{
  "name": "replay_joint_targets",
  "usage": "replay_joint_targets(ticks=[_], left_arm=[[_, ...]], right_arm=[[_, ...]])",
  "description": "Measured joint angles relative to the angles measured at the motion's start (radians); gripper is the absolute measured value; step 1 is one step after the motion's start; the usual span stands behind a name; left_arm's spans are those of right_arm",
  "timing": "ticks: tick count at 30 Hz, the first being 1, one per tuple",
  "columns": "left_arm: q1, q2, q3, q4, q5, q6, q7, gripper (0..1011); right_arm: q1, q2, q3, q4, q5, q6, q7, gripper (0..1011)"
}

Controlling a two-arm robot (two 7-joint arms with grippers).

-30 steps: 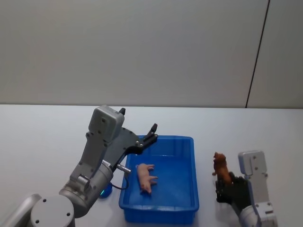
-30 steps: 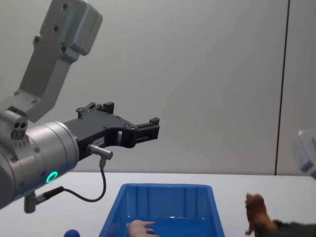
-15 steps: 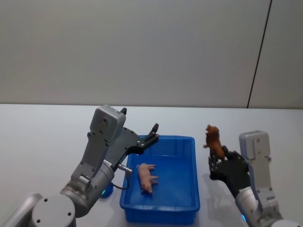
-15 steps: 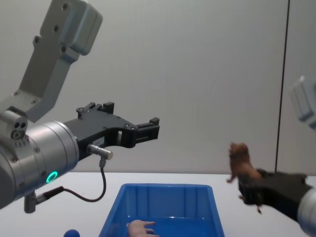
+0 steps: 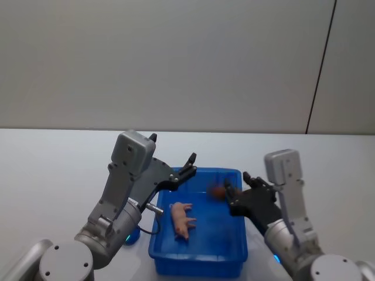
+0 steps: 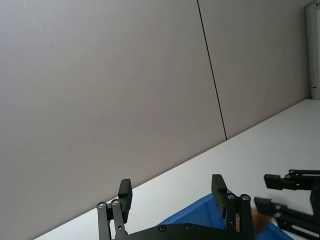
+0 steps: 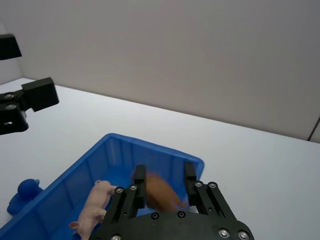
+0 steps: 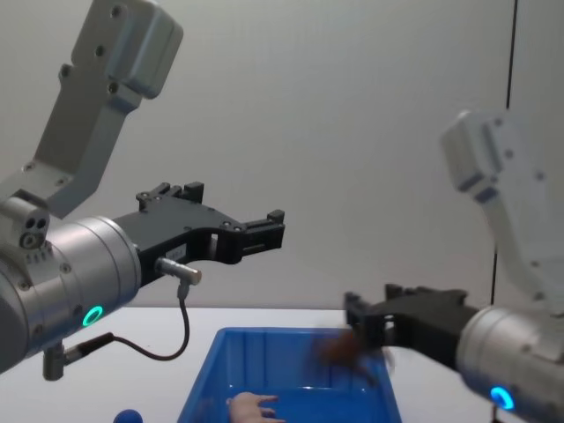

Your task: Pick up the two dolls from the table and place them into the box.

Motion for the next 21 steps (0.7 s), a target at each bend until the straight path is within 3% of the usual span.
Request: replay_joint_targets(ticks=[4, 12, 21], left_arm=[[0.0, 0.0, 0.0, 0.0, 0.0, 0.0, 0.0, 1001], [0.0, 0.0, 0.0, 0.0, 0.0, 0.0, 0.0, 1001], [0.0, 0.0, 0.0, 0.0, 0.0, 0.0, 0.0, 1001]], right_arm=[[0.024, -0.015, -0.006, 0.042, -0.008, 0.008, 0.019, 559], [0.058, -0.034, -0.008, 0.11, -0.019, 0.014, 0.027, 772], [0.05, -0.026, 0.006, 0.113, -0.02, 0.013, -0.019, 1001]])
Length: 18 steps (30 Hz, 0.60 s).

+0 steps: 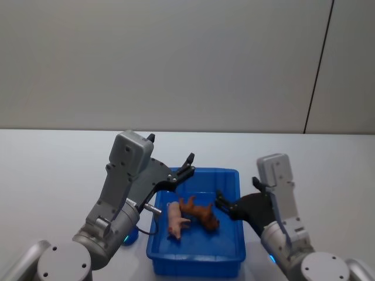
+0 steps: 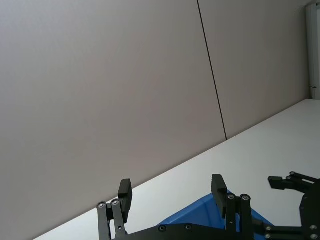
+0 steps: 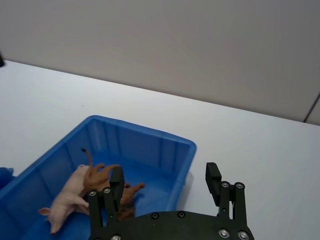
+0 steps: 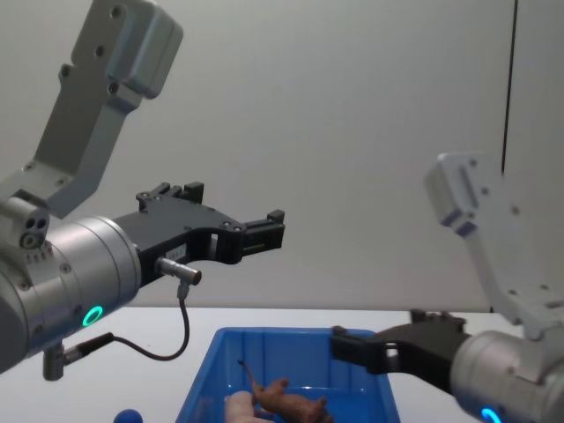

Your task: Pick up the two dolls from the table and place them into the box.

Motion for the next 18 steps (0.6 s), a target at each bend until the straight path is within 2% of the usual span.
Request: replay_joint_targets(ticks=[10, 18], left_arm=[[0.0, 0.0, 0.0, 0.0, 0.0, 0.0, 0.0, 1001], [0.0, 0.0, 0.0, 0.0, 0.0, 0.001, 0.0, 1001]], right_arm=[[-0.07, 0.04, 0.03, -0.077, 0.021, 0.001, -0.101, 1001], [-0.118, 0.067, 0.048, -0.134, 0.037, 0.006, -0.153, 1001]])
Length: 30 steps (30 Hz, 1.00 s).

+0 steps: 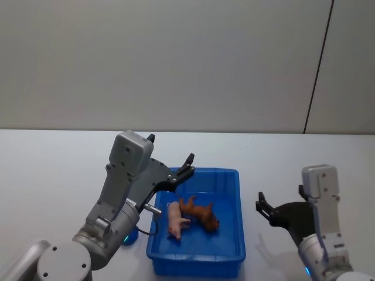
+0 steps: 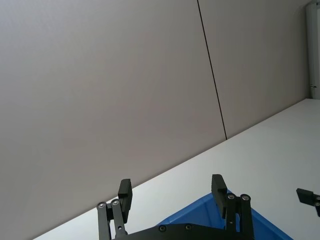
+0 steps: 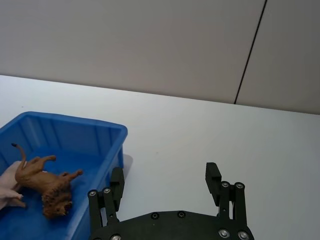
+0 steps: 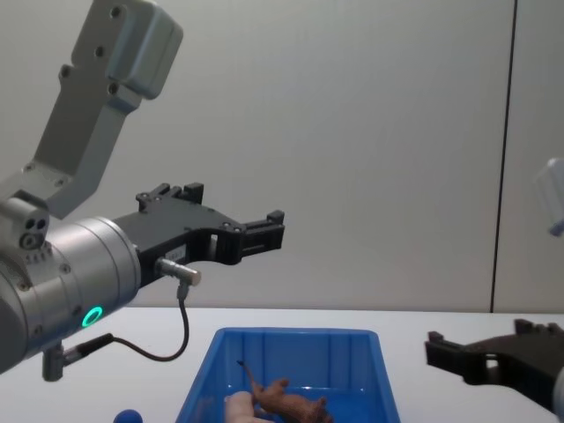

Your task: Pick up the two dolls from the table and place them into the box.

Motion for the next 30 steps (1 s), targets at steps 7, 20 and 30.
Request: replay_joint_targets(ticks=[7, 20, 30], left_arm=[[0.005, 0.005, -0.006, -0.005, -0.012, 0.022, 0.0, 1001], [0.031, 0.031, -0.032, -0.012, -0.09, 0.096, 0.028, 1001], [0.051, 0.05, -0.054, 0.0, -0.163, 0.149, 0.041, 1001]], right_arm=[[-0.024, 0.014, 0.009, -0.029, 0.008, 0.003, -0.026, 1001], [-0.047, 0.027, 0.018, -0.054, 0.014, 0.005, -0.049, 1001], [-0.053, 0.03, 0.02, -0.061, 0.016, 0.006, -0.055, 1001]])
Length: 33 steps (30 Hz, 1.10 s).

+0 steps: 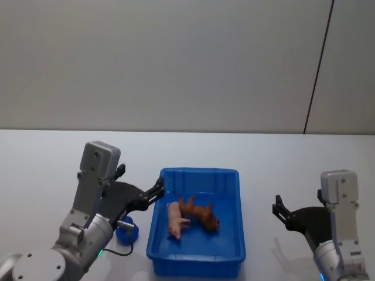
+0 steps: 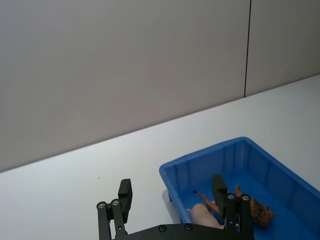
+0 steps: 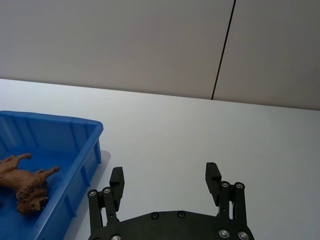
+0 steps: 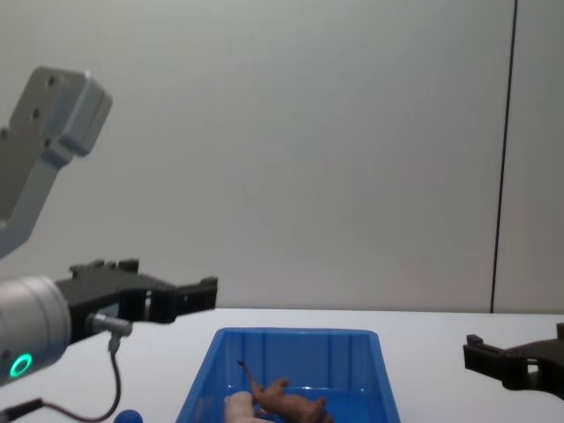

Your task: Pick up the two dolls from the table and place them into the box.

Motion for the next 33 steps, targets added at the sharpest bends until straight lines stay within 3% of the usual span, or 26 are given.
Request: replay_joint_targets(ticks=[18, 33], left_arm=[[0.034, 0.009, -0.017, 0.06, -0.096, 0.05, 0.012, 1001], [0.029, 0.004, -0.026, 0.099, -0.094, 0.086, 0.021, 1001]], right_arm=[[-0.004, 0.002, 0.002, -0.004, 0.001, 0.0, -0.004, 1001], [-0.005, 0.003, 0.002, -0.006, 0.001, 0.0, -0.005, 1001]])
